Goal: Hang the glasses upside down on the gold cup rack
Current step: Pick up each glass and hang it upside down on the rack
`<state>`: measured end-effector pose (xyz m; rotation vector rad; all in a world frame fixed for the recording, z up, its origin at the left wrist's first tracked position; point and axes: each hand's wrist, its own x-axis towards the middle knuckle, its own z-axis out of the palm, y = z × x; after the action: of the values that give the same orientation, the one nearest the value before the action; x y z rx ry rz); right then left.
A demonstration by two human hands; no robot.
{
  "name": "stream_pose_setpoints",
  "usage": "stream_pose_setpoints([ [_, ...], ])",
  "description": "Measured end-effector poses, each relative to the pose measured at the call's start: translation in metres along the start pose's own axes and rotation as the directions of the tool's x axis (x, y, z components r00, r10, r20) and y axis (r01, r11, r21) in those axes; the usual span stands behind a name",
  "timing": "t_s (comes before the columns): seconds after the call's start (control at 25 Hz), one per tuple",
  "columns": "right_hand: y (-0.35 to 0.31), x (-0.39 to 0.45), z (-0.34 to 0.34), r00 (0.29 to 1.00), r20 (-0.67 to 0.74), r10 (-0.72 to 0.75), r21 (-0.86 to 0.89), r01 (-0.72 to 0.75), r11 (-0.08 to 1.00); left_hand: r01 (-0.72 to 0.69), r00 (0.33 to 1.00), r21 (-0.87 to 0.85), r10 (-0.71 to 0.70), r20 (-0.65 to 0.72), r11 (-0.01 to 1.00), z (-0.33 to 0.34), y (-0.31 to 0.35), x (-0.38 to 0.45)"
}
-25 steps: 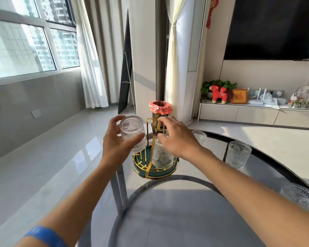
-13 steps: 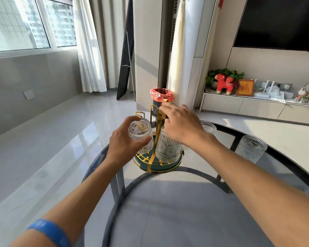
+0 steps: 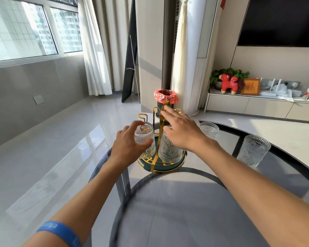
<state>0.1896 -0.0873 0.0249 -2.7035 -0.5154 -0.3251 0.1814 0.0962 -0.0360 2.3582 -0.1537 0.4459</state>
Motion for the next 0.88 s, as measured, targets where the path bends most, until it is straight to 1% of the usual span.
stream_pose_setpoints([
  [0.08,0.001,-0.013,-0.004,0.993,-0.113,-0.020,0.131,0.035,0.991,0.046,0.998,0.190,-0.055,0.038,0.981,-0.005,0.011,-0.001],
  [0.12,0.003,-0.024,-0.007,0.984,-0.177,-0.014,0.195,0.049,0.980,0.065,0.997,0.236,-0.071,0.016,0.970,-0.006,0.018,-0.004],
  [0.16,0.006,-0.040,-0.009,0.976,-0.215,0.010,0.253,0.045,0.966,0.061,0.998,0.238,-0.052,-0.042,0.969,-0.006,0.028,-0.012],
  [0.2,0.012,-0.060,-0.009,0.973,-0.227,0.042,0.306,0.031,0.951,0.015,0.993,0.200,0.009,-0.120,0.980,-0.003,0.037,-0.022],
  [0.24,0.019,-0.085,-0.008,0.971,-0.225,0.080,0.354,0.005,0.935,-0.080,0.976,0.142,0.107,-0.189,0.987,0.001,0.047,-0.037],
  [0.28,0.027,-0.112,-0.003,0.966,-0.221,0.136,0.402,-0.036,0.915,-0.205,0.950,0.089,0.220,-0.222,0.975,0.009,0.058,-0.054],
  [0.32,0.036,-0.142,0.005,0.952,-0.222,0.212,0.454,-0.091,0.886,-0.322,0.921,0.048,0.324,-0.216,0.946,0.021,0.070,-0.073],
  [0.36,0.047,-0.173,0.014,0.928,-0.221,0.301,0.508,-0.155,0.848,-0.406,0.898,0.015,0.402,-0.181,0.914,0.035,0.081,-0.093],
  [0.4,0.056,-0.203,0.024,0.893,-0.216,0.395,0.554,-0.221,0.803,-0.456,0.883,-0.008,0.452,-0.127,0.890,0.051,0.090,-0.112],
  [0.48,0.071,-0.257,0.045,0.792,-0.198,0.577,0.606,-0.364,0.708,-0.473,0.879,-0.051,0.475,0.035,0.880,0.085,0.107,-0.144],
  [0.56,0.083,-0.297,0.055,0.681,-0.239,0.692,0.605,-0.453,0.655,-0.404,0.884,-0.047,0.403,0.237,0.914,0.119,0.116,-0.168],
  [0.6,0.089,-0.310,0.055,0.629,-0.282,0.725,0.595,-0.478,0.646,-0.372,0.876,0.001,0.351,0.332,0.928,0.135,0.116,-0.175],
  [0.68,0.103,-0.326,0.046,0.510,-0.375,0.774,0.594,-0.509,0.623,-0.358,0.843,0.164,0.243,0.479,0.919,0.160,0.111,-0.182],
  [0.76,0.118,-0.333,0.036,0.386,-0.423,0.820,0.632,-0.522,0.572,-0.365,0.825,0.274,0.172,0.538,0.890,0.170,0.104,-0.181],
  [0.8,0.126,-0.336,0.033,0.333,-0.408,0.850,0.657,-0.539,0.526,-0.376,0.819,0.294,0.167,0.549,0.879,0.173,0.102,-0.181],
  [0.84,0.134,-0.336,0.032,0.298,-0.378,0.876,0.670,-0.565,0.481,-0.387,0.814,0.304,0.168,0.556,0.871,0.174,0.101,-0.182],
  [0.88,0.140,-0.334,0.031,0.281,-0.353,0.892,0.670,-0.590,0.451,-0.393,0.813,0.310,0.169,0.557,0.866,0.174,0.099,-0.184],
])
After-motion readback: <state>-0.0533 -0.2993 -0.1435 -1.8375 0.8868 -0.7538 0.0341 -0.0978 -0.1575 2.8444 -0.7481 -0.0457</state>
